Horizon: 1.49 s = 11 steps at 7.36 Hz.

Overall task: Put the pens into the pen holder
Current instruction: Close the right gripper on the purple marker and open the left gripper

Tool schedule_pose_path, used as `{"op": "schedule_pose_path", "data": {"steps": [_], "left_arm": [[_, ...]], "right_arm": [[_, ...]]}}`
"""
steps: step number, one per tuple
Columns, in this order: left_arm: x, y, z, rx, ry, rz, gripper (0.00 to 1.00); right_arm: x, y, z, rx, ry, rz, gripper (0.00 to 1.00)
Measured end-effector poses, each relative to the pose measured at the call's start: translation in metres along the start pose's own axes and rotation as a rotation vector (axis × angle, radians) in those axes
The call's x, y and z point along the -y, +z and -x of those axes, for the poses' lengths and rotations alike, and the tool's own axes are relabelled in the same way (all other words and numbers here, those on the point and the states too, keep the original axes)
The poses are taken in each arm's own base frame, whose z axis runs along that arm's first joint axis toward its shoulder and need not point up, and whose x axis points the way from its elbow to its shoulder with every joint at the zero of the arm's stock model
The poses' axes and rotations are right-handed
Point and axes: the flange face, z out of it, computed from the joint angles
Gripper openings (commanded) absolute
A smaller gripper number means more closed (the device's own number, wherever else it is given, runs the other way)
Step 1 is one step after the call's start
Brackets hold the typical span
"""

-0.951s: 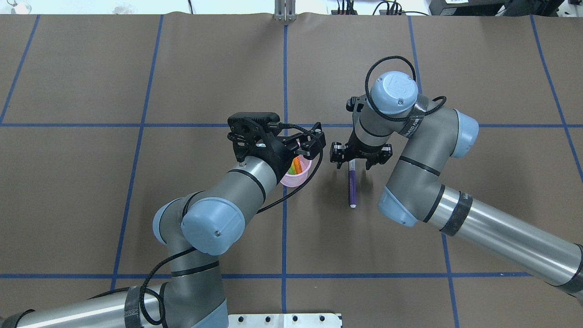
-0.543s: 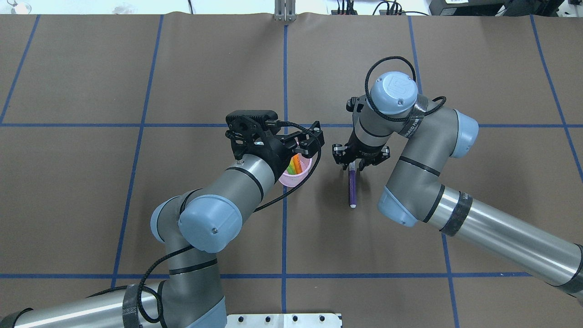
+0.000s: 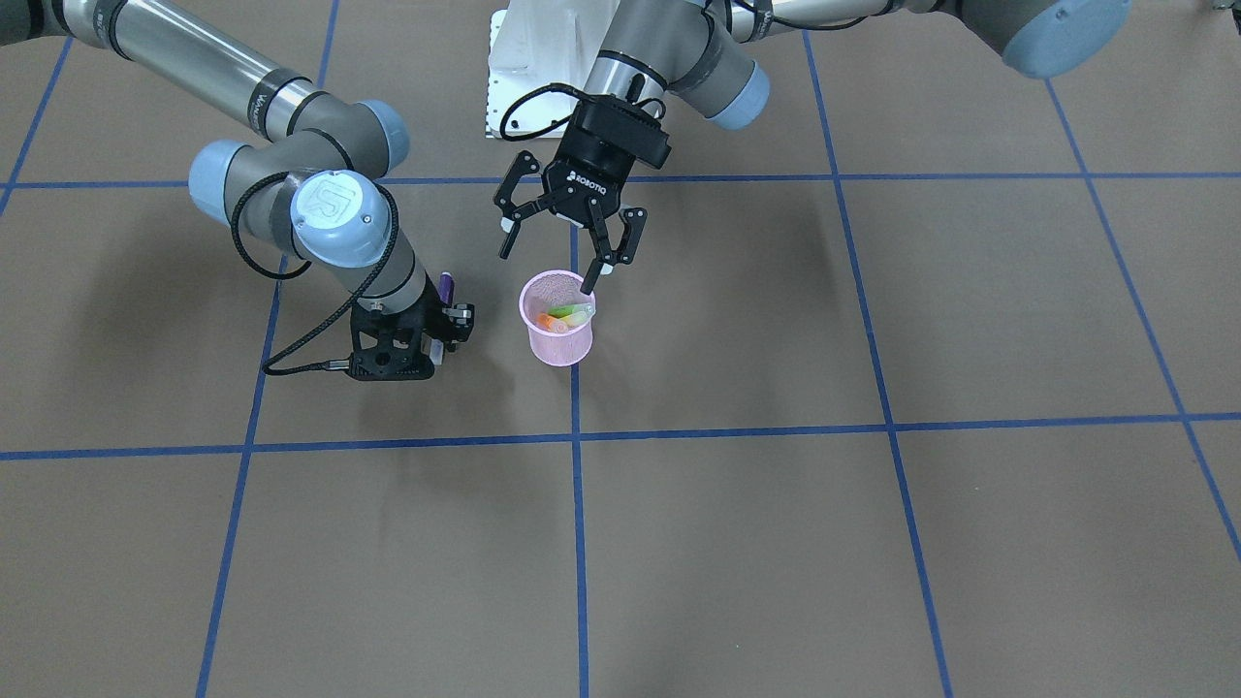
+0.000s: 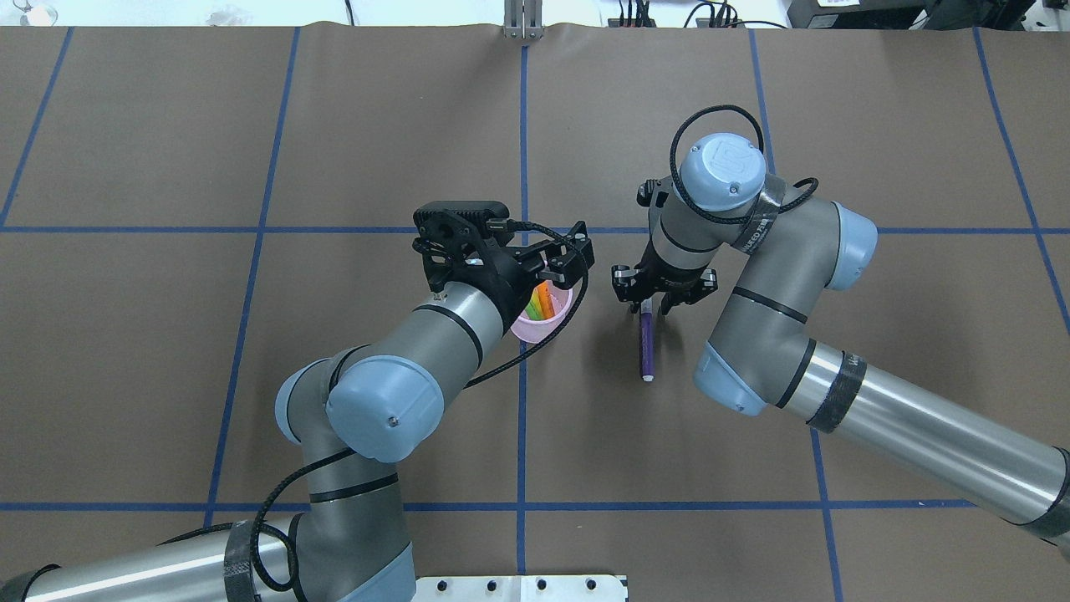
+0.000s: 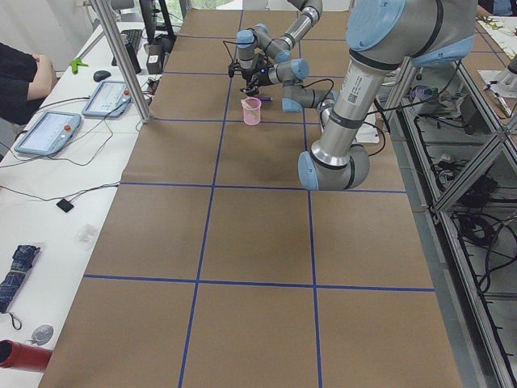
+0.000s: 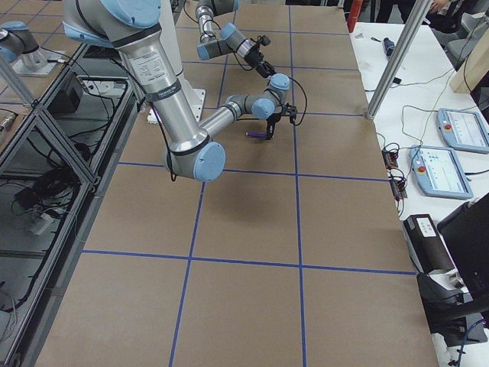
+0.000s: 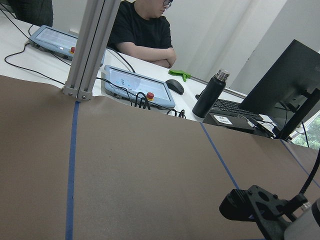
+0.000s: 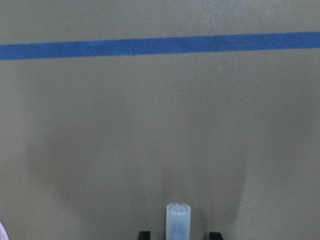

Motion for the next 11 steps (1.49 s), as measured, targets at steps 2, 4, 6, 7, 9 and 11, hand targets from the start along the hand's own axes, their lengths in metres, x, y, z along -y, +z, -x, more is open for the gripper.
{"op": "schedule_pose_path", "data": {"steps": [2, 4, 6, 7, 9, 11], "left_arm": [[0.000, 0.000, 0.001, 0.001, 0.001, 0.000, 1.00], [-0.003, 0.000, 0.006, 0.006, 0.005, 0.003, 0.99], [-0.004, 0.001, 0.009, 0.011, 0.008, 0.004, 0.99], [-0.004, 0.001, 0.010, 0.012, 0.008, 0.004, 0.99], [-0.004, 0.001, 0.010, 0.012, 0.008, 0.004, 0.99], [-0.004, 0.001, 0.011, 0.013, 0.009, 0.005, 0.99]], "right_arm": [[0.000, 0.001, 0.001, -0.001, -0.001, 0.001, 0.49], [-0.001, 0.000, 0.005, 0.002, -0.003, 0.002, 0.48], [-0.004, 0.001, 0.010, 0.006, -0.008, 0.005, 0.42], [-0.006, 0.002, 0.011, 0.004, -0.010, 0.008, 0.42], [-0.007, 0.005, 0.012, 0.001, -0.011, 0.011, 0.16], [-0.008, 0.005, 0.012, 0.002, -0.012, 0.012, 0.00]]}}
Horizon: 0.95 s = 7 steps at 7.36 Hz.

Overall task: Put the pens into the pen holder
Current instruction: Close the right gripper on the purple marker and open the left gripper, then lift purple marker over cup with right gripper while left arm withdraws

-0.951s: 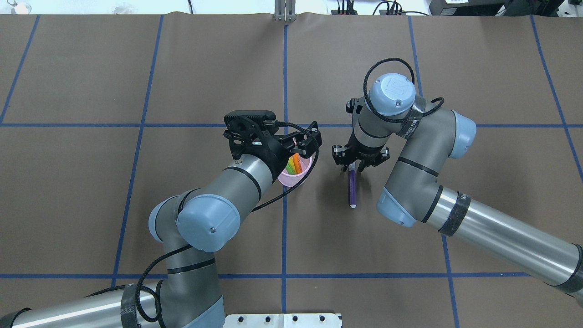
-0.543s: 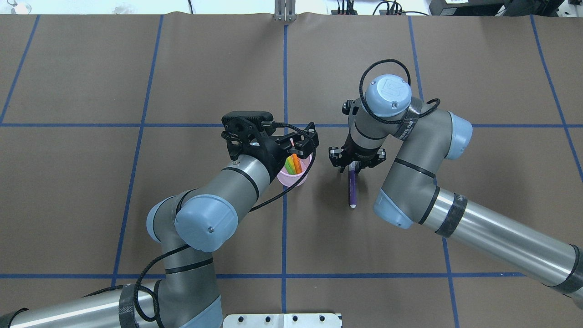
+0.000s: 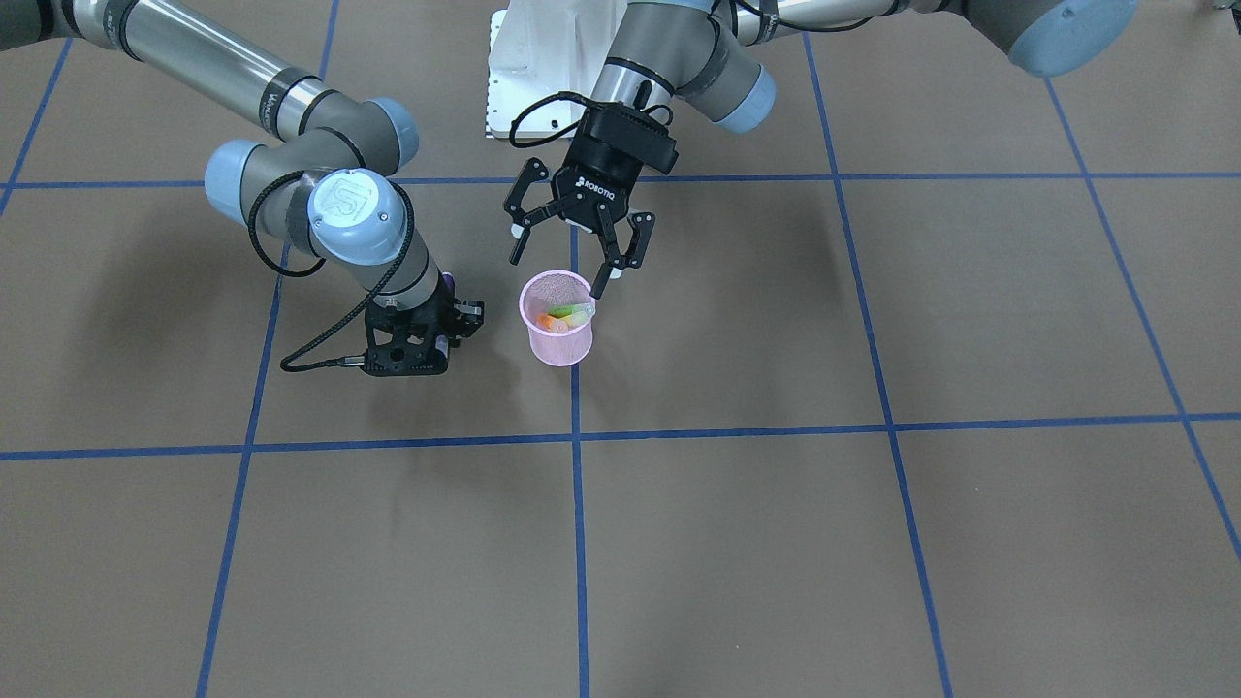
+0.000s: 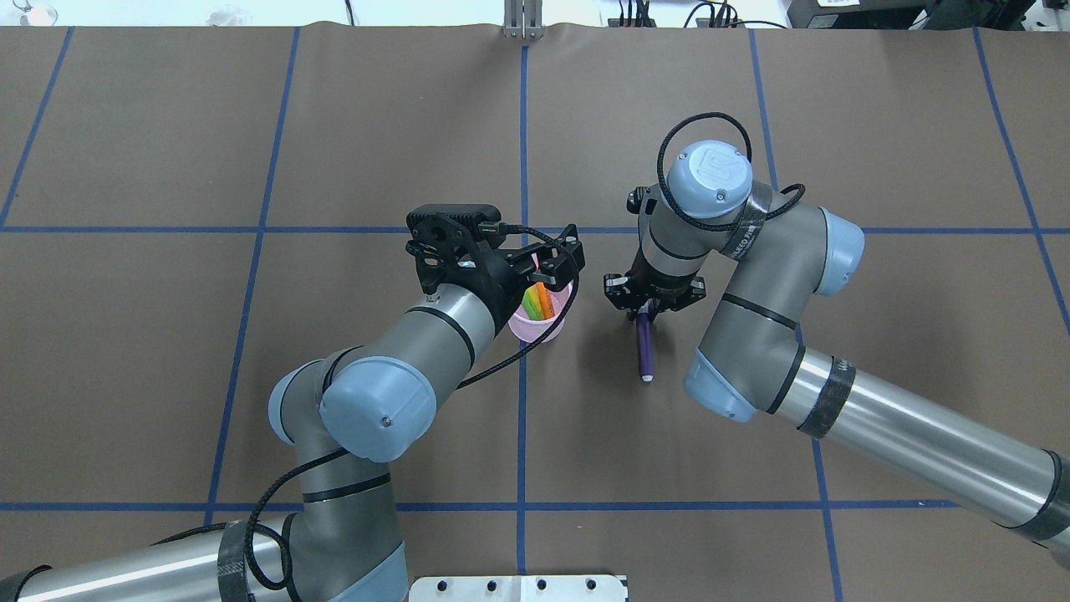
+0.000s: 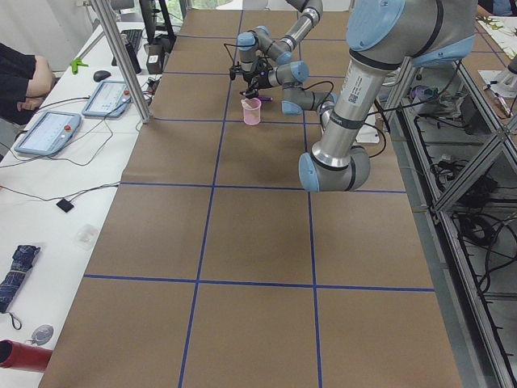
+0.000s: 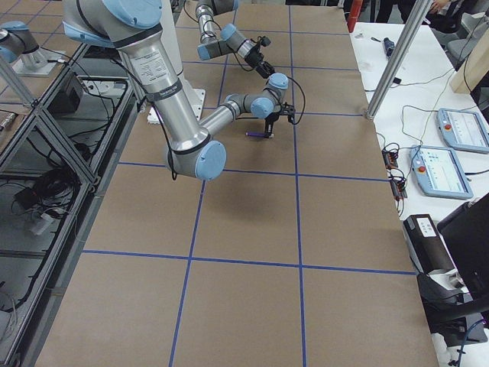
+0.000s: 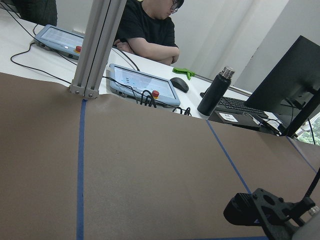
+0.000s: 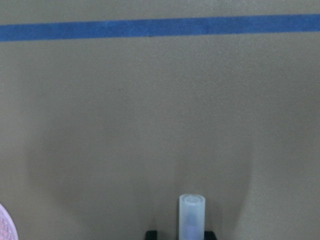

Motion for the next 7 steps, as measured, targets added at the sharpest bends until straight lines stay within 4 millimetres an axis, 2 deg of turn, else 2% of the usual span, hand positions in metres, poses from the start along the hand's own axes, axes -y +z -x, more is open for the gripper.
{"op": "schedule_pose_path", "data": {"steps": [3, 5, 6, 7], "left_arm": [[-0.002, 0.001, 0.007, 0.008, 0.005, 0.001, 0.98], [0.010, 0.000, 0.016, 0.006, 0.027, 0.011, 0.99], [0.023, -0.004, 0.035, 0.001, 0.051, 0.043, 0.99], [0.041, -0.007, 0.066, -0.001, 0.069, 0.108, 0.99]], "right_arm": [[0.001, -0.005, 0.001, 0.003, -0.008, -0.018, 0.00], [0.004, -0.026, 0.003, 0.029, -0.022, -0.046, 0.00], [0.004, -0.043, 0.006, 0.048, -0.033, -0.075, 0.00], [0.004, -0.061, 0.010, 0.071, -0.049, -0.124, 0.00]]}}
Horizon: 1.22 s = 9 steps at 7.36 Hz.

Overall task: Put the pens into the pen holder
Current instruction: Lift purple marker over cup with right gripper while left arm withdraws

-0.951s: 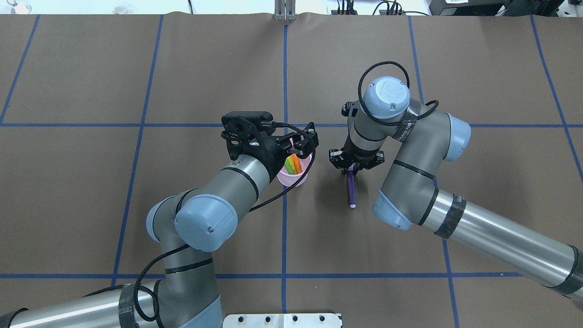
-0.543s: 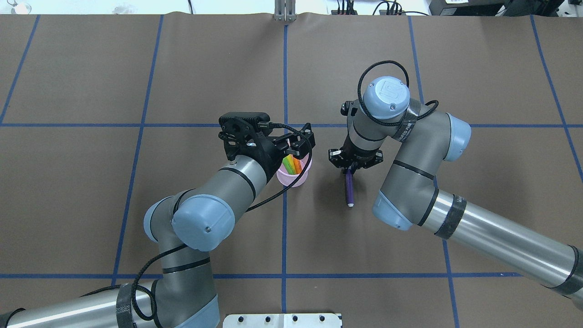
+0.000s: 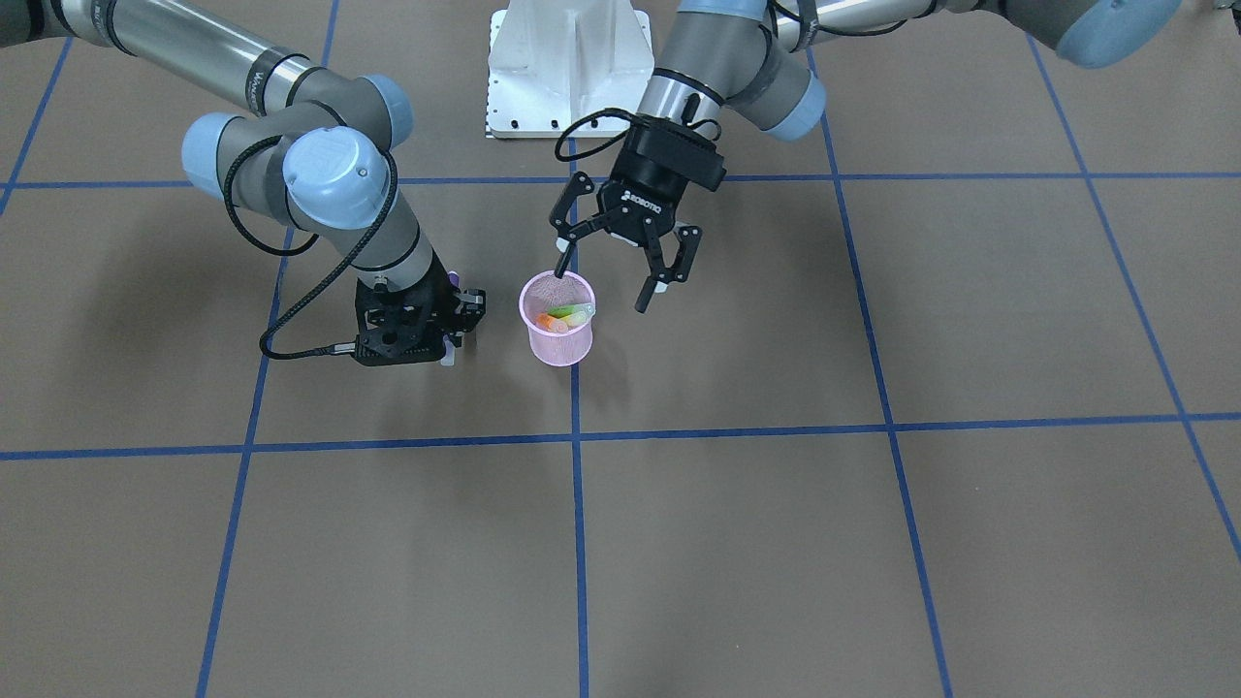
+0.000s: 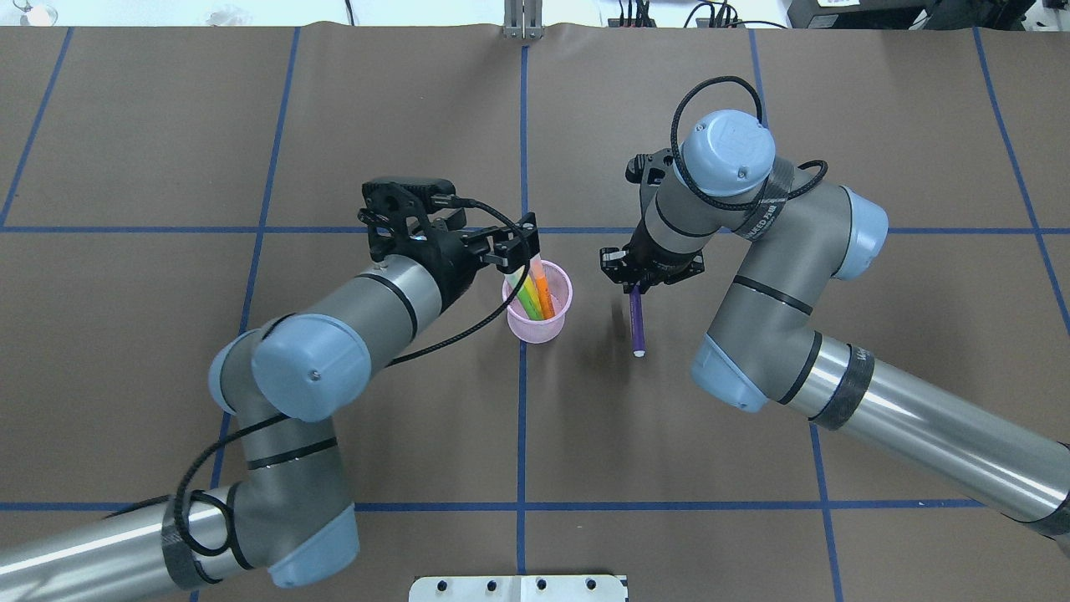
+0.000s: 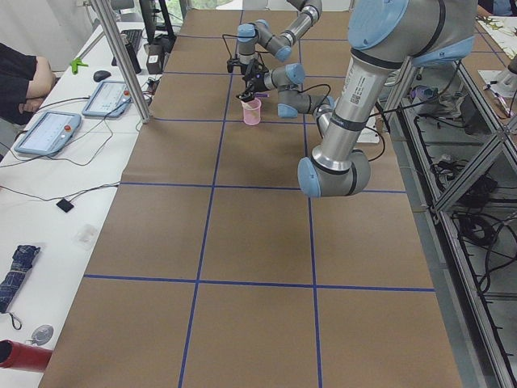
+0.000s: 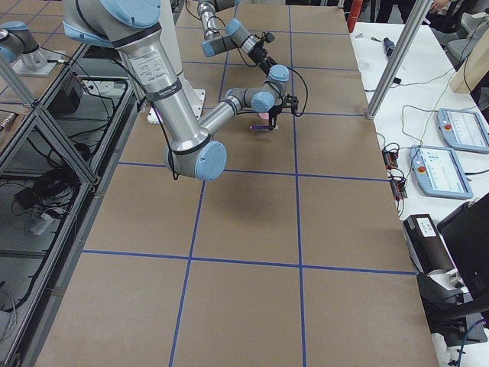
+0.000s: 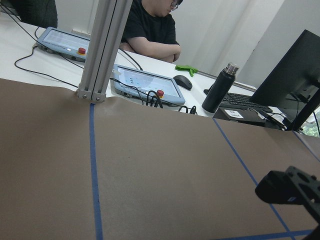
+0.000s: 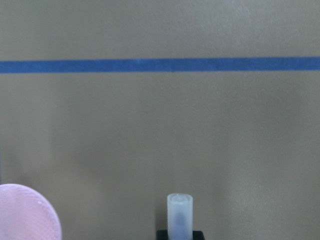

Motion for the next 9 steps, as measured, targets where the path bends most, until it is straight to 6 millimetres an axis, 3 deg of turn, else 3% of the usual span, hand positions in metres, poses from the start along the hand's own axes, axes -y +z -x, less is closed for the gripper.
{"op": "schedule_pose_path", "data": {"steps": [3, 6, 9], "left_arm": [[0.050, -0.009, 0.119, 0.014, -0.015, 0.306, 1.00], [0.062, -0.026, 0.218, 0.154, -0.068, 0.417, 1.00], [0.070, -0.042, 0.284, 0.288, 0.027, 0.488, 1.00]], "right_arm": [[0.007, -0.047, 0.019, 0.116, -0.082, -0.224, 0.00], [0.006, -0.086, 0.034, 0.187, -0.116, -0.390, 0.00], [0.003, -0.115, 0.044, 0.239, -0.169, -0.572, 0.00]]}}
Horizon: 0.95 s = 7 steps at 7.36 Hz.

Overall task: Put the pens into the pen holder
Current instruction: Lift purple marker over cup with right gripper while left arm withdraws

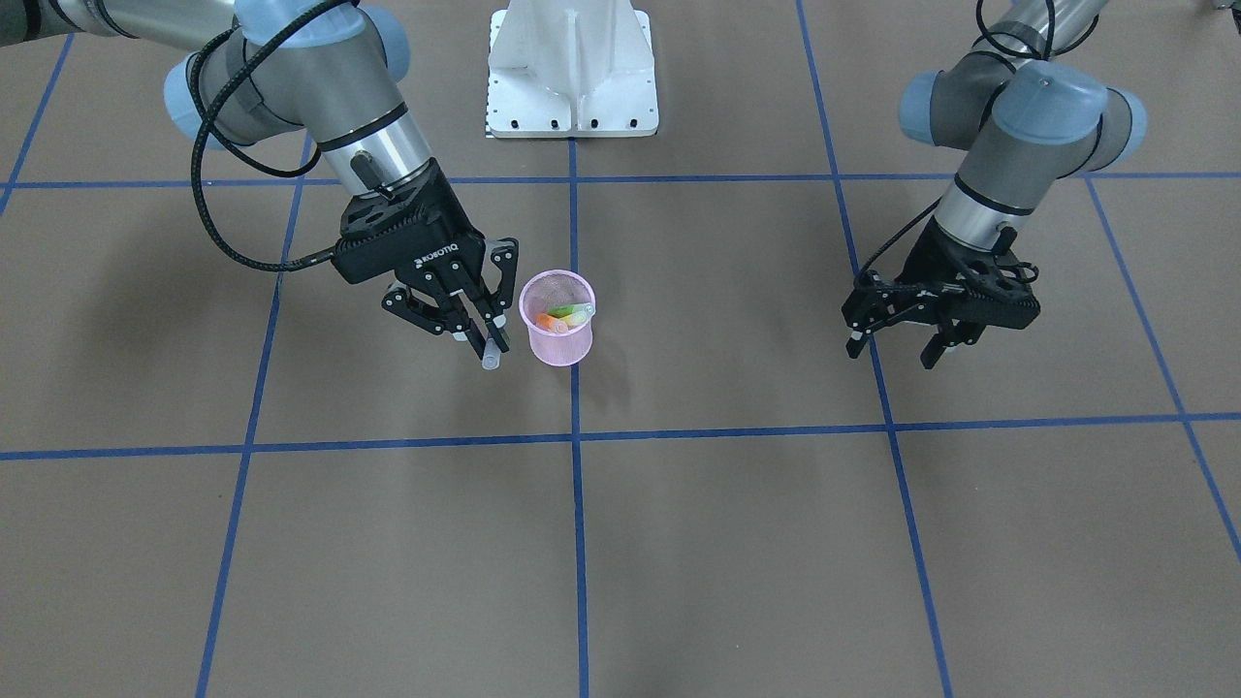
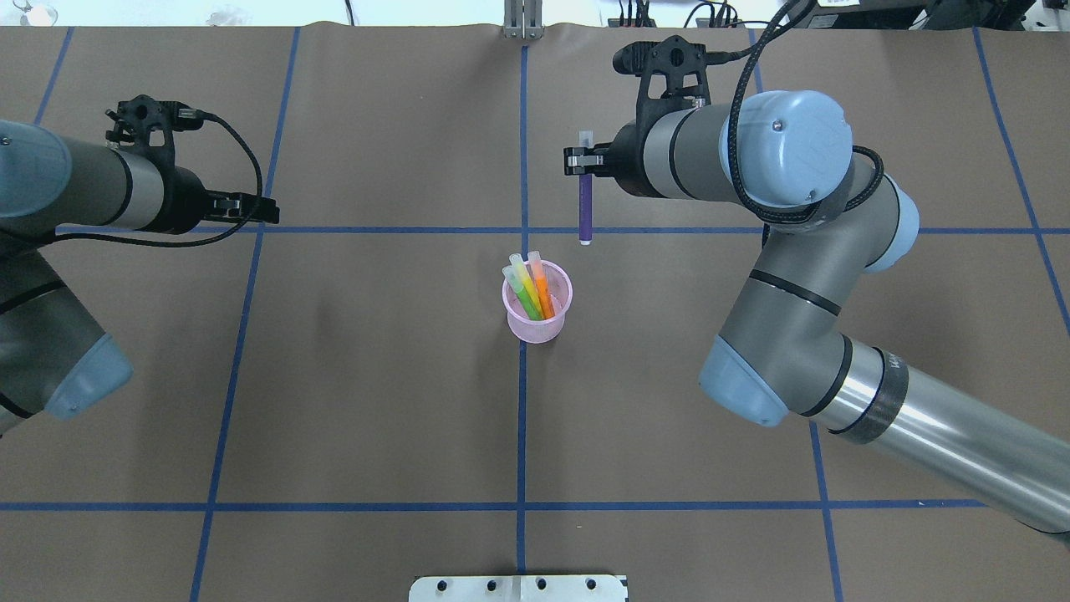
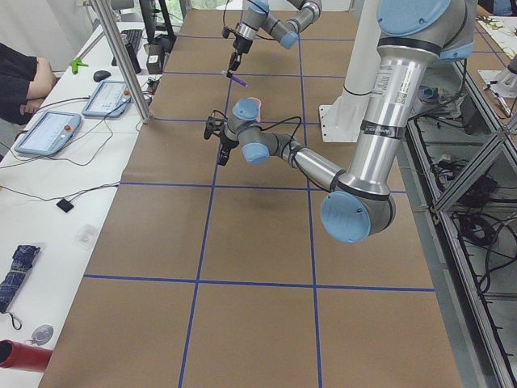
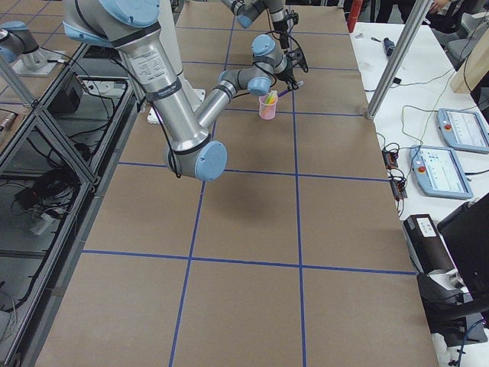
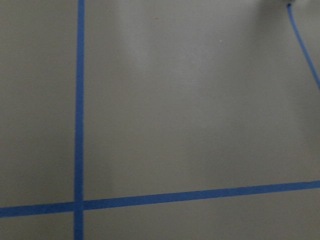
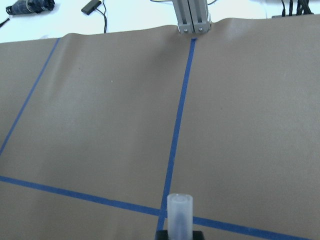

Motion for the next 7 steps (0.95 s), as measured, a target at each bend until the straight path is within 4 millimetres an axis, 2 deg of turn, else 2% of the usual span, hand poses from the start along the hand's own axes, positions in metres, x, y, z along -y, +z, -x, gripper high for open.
{"op": "schedule_pose_path", "data": {"steps": [1, 4, 5, 7], "left_arm": [[-0.002, 0.000, 0.015, 0.022, 0.029, 0.007, 1.00], [-0.001, 0.000, 0.033, 0.048, 0.041, 0.010, 1.00], [0.000, 0.000, 0.037, 0.054, 0.037, 0.010, 1.00], [-0.002, 0.000, 0.042, 0.058, 0.035, 0.012, 1.00]], "right_arm": [[-0.010, -0.003, 0.009, 0.011, -0.036, -0.055, 0.00], [-0.077, 0.007, 0.056, 0.006, -0.119, -0.127, 0.00], [-0.085, 0.008, 0.062, 0.005, -0.138, -0.130, 0.00], [-0.093, 0.012, 0.061, -0.005, -0.188, -0.124, 0.00]]}}
